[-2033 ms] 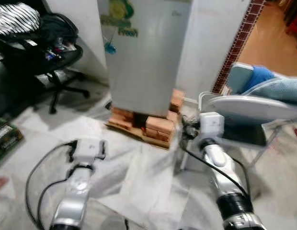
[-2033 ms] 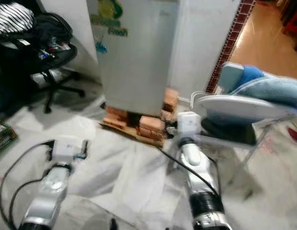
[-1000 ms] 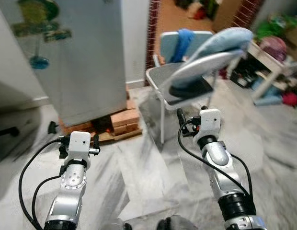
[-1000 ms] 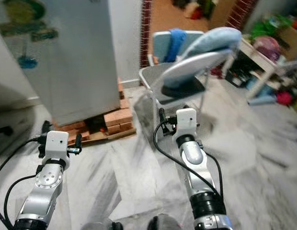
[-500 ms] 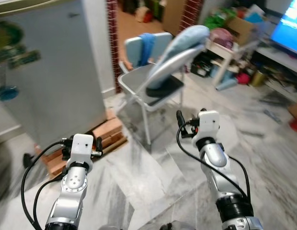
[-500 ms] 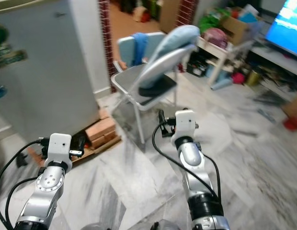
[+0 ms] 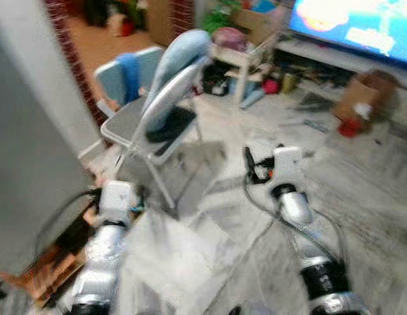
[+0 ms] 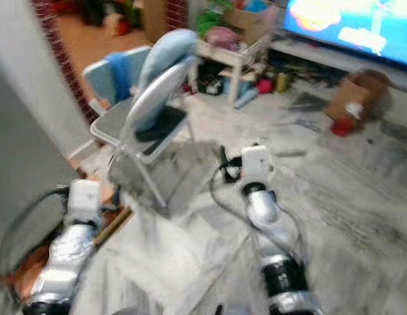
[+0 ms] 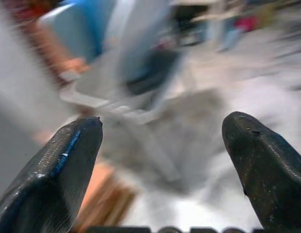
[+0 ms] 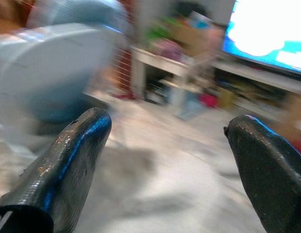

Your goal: Restocking fridge

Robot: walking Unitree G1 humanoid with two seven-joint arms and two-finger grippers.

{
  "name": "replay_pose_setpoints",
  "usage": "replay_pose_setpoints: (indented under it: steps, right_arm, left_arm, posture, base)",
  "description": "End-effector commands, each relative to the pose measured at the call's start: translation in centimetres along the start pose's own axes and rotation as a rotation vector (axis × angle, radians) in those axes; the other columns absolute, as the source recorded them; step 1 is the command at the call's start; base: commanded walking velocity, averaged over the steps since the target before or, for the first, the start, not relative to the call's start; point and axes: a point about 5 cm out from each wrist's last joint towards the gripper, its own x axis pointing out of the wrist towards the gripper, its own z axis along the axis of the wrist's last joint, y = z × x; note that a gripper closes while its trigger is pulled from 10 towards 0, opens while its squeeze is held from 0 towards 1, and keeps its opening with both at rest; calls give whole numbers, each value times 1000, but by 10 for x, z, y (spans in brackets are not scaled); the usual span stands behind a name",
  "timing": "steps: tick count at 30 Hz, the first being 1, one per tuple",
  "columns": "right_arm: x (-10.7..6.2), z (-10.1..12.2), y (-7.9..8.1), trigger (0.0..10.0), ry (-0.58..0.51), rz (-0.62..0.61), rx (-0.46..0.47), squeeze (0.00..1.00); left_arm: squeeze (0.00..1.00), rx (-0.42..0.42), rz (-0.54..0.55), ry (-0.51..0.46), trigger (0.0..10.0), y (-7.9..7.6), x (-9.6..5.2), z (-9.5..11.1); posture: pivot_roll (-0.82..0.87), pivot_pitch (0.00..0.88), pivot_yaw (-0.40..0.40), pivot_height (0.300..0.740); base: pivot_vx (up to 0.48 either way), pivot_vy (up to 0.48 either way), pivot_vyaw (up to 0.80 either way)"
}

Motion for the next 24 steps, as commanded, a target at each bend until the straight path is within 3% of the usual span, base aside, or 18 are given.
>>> replay_pose_setpoints:
  steps: [1, 18, 23, 24]
  right_arm:
    - [3, 7, 12, 10000, -27, 24, 22, 0]
    - [-2, 4, 3, 10000, -25, 10, 10, 0]
    - [-4, 3, 4, 10000, -26, 20, 11, 0]
    - [-7, 3, 4, 10000, -34, 23, -24, 0]
  left_arm:
    - [0, 22, 28, 16, 10000, 13, -3, -5]
    - [0, 14, 22, 20, 10000, 17, -1, -6]
    - [0, 15, 49, 24, 10000, 22, -2, -8]
    - [0, 21, 60, 32, 10000, 25, -4, -10]
  posture:
    - [136, 38, 3, 740]
    - [135, 29, 4, 740]
    - [135, 25, 0, 740]
    - [135, 25, 0, 740]
  base:
    - [0, 0, -800]
    - [302, 0, -800]
    - [0, 0, 0]
    - [0, 0, 0]
